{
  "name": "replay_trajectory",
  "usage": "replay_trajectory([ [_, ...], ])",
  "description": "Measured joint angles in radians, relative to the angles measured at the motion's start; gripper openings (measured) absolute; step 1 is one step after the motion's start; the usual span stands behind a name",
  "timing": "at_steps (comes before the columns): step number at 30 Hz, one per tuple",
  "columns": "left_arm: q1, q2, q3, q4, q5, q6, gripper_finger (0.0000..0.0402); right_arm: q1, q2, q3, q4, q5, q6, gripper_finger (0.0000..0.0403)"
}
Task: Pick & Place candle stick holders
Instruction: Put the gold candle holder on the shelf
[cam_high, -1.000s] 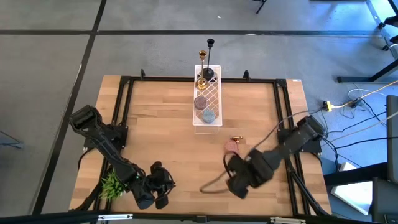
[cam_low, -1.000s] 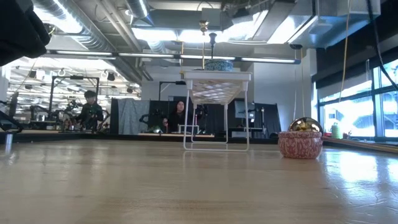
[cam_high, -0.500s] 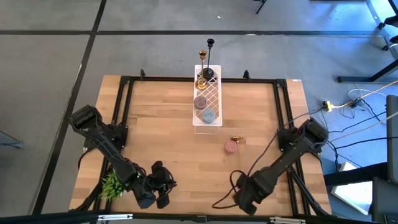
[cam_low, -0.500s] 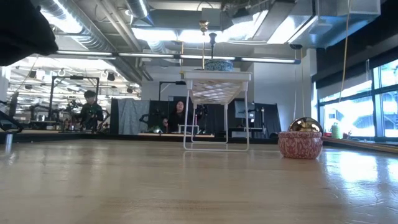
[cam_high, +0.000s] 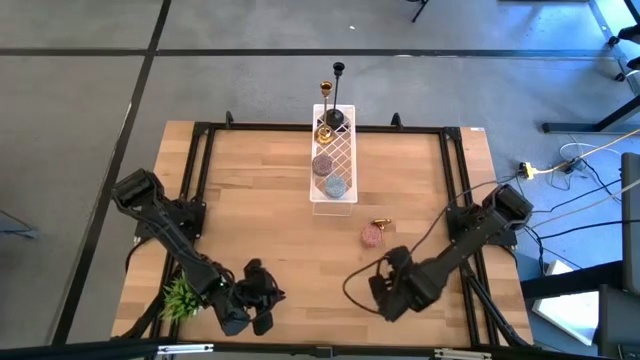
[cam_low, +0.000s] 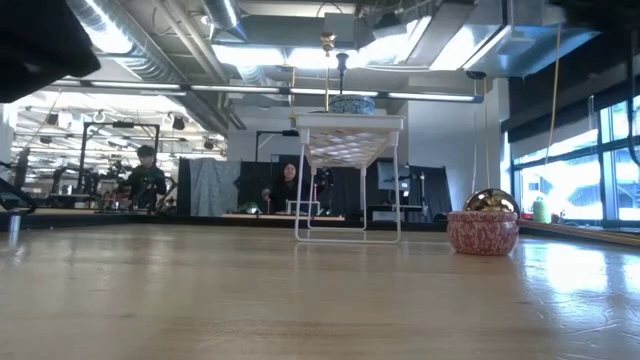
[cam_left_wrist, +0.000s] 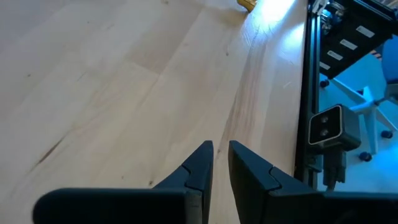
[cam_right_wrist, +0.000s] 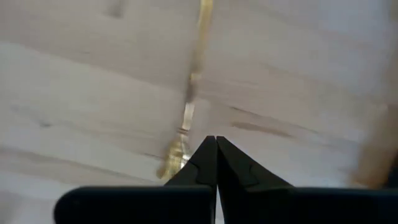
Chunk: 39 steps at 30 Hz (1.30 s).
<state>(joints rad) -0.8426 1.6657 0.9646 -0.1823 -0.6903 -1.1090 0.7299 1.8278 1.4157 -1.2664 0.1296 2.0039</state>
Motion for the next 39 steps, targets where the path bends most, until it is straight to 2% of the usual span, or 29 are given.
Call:
replay_trajectory([
  [5, 0.001, 0.0, 0.0, 0.0, -0.005, 0.011, 0.0045, -0.07, 0.0, -0.015, 0.091, 0.001, -0.142, 0.004],
  [14, 0.0, 0.0, 0.0, 0.0, 0.01, 0.005, 0.0045, -0.159, -0.001, -0.043, 0.072, -0.004, -0.214, 0.019],
  [18, -0.001, 0.0, 0.0, 0.0, 0.026, -0.003, 0.0045, -0.18, 0.0, -0.105, 0.142, -0.06, -0.236, 0.0229],
  [23, -0.004, 0.0, 0.0, 0.0, 0.047, -0.004, 0.0045, -0.177, 0.0, -0.143, 0.18, -0.073, -0.216, 0.0232],
  [33, -0.007, 0.0, 0.0, 0.0, 0.049, 0.004, 0.0045, -0.177, 0.0, -0.244, 0.347, -0.108, -0.199, 0.0186],
  [39, -0.007, 0.0, 0.0, 0.0, 0.056, -0.002, 0.0045, -0.178, 0.0, -0.282, 0.439, -0.122, -0.205, 0.0172],
])
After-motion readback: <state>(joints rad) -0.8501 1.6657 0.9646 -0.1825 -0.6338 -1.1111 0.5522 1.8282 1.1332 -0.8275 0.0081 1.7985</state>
